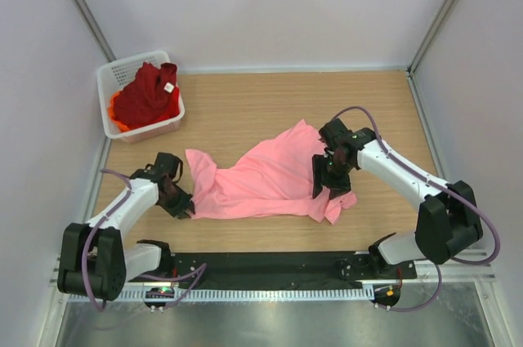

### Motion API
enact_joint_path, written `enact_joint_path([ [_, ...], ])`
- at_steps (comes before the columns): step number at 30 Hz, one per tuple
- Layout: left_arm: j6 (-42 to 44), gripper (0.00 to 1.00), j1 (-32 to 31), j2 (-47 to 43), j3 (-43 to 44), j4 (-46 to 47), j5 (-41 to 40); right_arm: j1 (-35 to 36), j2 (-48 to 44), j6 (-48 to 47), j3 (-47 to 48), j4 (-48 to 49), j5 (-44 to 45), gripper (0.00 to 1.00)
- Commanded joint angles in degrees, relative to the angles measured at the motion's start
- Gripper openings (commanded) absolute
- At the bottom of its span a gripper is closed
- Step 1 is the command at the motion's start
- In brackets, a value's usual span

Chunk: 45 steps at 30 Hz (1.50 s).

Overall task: Fold and stack the t-shirts
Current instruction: Flatten the tshirt out

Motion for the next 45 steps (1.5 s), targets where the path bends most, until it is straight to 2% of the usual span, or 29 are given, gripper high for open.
enact_joint_path([
  [1, 2.77, 0.19, 0.43, -0.51, 3.36, 1.14, -4.76, 0.31, 0.39, -0.31, 1.40, 1.42, -0.22, 0.57],
  [2, 3.30, 0.13, 0.51, -0.69, 4.15, 0.35, -5.20, 0.48, 0.57, -0.40, 1.05, 1.60, -0.30, 0.57],
  [3, 4.70, 0.00, 0.43, -0.95, 5.11, -0.61, -6.16, 0.49, 0.92, -0.31, 0.87, 2.03, -0.30, 0.57],
  [9, 13.22, 0.00, 0.25, -4.98, 18.29, -10.63, -14.07, 0.66, 4.07, 0.39, 0.69, 2.92, 0.83, 0.57],
  [13, 19.11, 0.00, -2.90, -6.66, 28.39, -14.94, -20.57, 0.49, 6.01, 0.74, 3.67, 1.25, 4.35, 0.57],
  [17, 18.34, 0.00, -8.60, -7.45, 27.73, -18.72, -24.98, -0.21, 6.63, 1.01, 5.61, -1.47, 8.74, 0.56],
  [20, 16.58, 0.00, -10.47, -7.37, 23.34, -19.08, -25.42, -3.02, 4.53, 1.36, 4.39, -2.01, 7.17, 0.57],
  [22, 17.10, 0.00, -10.82, -5.54, 24.80, -19.08, -24.90, -3.12, 2.86, 1.28, 3.77, -2.36, 6.30, 0.57],
  [25, 17.28, 0.08, -10.73, -3.77, 27.09, -18.82, -25.95, -3.12, 0.40, 0.57, 1.67, -3.58, 4.80, 0.58],
  [28, 17.89, 0.28, -10.73, -2.18, 29.29, -18.56, -24.02, -3.21, -1.71, -0.48, -0.79, -4.12, 4.62, 0.59],
  [32, 18.33, 0.41, -10.91, -2.00, 30.61, -17.94, -19.71, -1.90, -2.24, -0.40, -3.70, -2.19, -1.61, 0.59],
  [34, 18.25, 0.48, -10.91, -2.71, 30.70, -17.76, -17.61, -0.31, -2.51, -0.05, -4.40, -1.66, -1.53, 0.61],
  [37, 17.72, 0.50, -11.00, -4.20, 30.35, -17.41, -14.54, 3.46, -1.37, 0.74, -3.79, -1.30, 1.01, 0.63],
  [40, 16.84, 0.48, -11.52, -5.52, 28.95, -16.80, -12.16, 6.98, 0.99, 1.97, -2.30, -2.18, 7.59, 0.62],
  [45, 16.14, 0.41, -11.70, -7.19, 27.19, -15.83, -10.04, 8.48, 4.52, 3.12, -2.12, -0.61, 11.30, 0.43],
])
